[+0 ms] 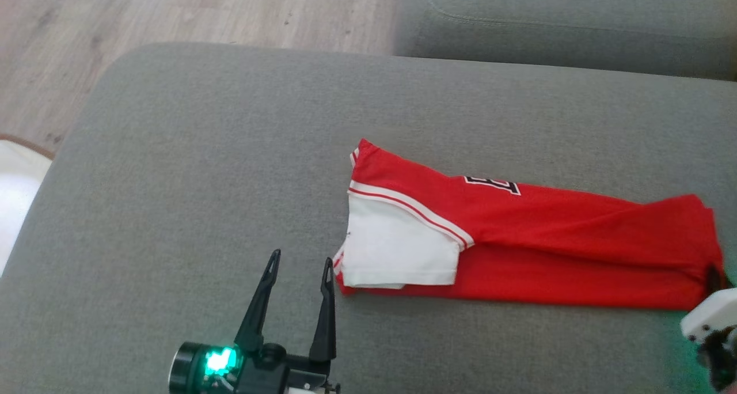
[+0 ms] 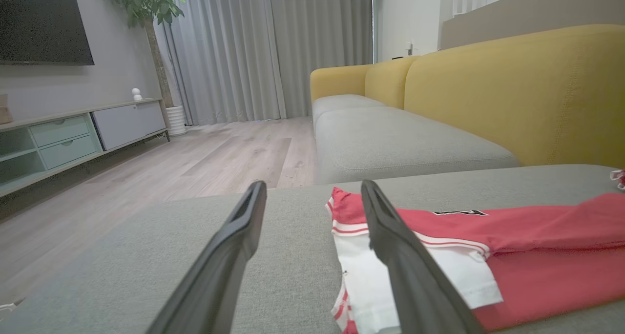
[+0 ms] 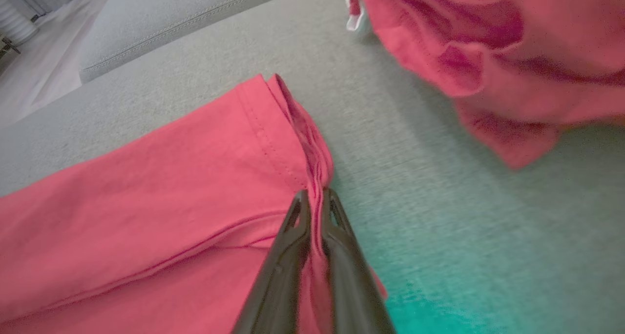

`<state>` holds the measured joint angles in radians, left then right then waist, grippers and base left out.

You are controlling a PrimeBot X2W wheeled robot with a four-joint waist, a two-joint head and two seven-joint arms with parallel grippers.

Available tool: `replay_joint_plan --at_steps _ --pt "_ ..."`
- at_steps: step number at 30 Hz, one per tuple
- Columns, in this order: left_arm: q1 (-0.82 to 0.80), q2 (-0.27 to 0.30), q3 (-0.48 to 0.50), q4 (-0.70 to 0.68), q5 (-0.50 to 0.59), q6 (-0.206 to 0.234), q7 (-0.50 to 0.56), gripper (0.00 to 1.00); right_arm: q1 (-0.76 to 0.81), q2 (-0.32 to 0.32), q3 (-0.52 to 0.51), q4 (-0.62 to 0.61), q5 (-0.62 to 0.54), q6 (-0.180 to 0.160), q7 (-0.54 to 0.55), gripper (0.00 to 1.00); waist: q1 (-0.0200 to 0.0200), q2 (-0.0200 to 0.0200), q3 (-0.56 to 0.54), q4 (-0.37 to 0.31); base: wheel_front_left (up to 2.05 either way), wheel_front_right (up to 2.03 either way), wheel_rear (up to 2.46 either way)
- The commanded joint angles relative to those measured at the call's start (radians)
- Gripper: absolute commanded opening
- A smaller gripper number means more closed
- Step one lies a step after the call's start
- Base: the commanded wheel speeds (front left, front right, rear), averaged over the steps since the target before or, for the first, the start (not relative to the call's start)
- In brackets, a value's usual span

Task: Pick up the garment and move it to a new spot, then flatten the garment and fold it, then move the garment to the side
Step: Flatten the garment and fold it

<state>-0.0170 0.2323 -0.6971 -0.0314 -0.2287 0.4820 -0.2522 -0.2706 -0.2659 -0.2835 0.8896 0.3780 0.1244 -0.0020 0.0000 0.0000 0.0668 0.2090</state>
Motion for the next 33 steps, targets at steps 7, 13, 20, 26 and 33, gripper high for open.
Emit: replay_joint_plan --at_steps 7,13,20,26,33 --pt "0.007 -0.025 0.081 -0.019 0.029 -0.037 -0.009 1.0 0.032 -0.125 0.042 -0.205 0.07 0.006 0.029 0.0 0.0 0.0 -0.017 -0.048 0.0 0.0 0.0" --pt "0.024 -0.045 0.109 -0.01 0.046 -0.074 -0.009 1.0 0.079 -0.091 0.112 -0.581 0.241 0.006 0.137 0.0 0.0 0.0 -0.029 -0.067 0.0 0.0 0.0" --pt "0.028 -0.068 0.126 0.005 0.066 -0.119 -0.009 1.0 0.135 0.05 0.266 -0.907 0.257 0.006 0.236 0.0 0.0 0.0 -0.029 -0.044 0.0 0.0 0.0" --pt "0.023 -0.088 0.142 0.016 0.082 -0.148 -0.009 1.0 0.101 0.147 0.453 -0.906 0.228 0.006 0.262 0.0 0.0 0.0 -0.016 -0.002 0.0 0.0 0.0" --pt "0.019 -0.112 0.153 0.03 0.104 -0.171 -0.01 1.0 0.038 0.201 0.636 -0.753 0.225 0.006 0.221 0.0 0.0 0.0 -0.002 0.046 0.0 0.0 0.0"
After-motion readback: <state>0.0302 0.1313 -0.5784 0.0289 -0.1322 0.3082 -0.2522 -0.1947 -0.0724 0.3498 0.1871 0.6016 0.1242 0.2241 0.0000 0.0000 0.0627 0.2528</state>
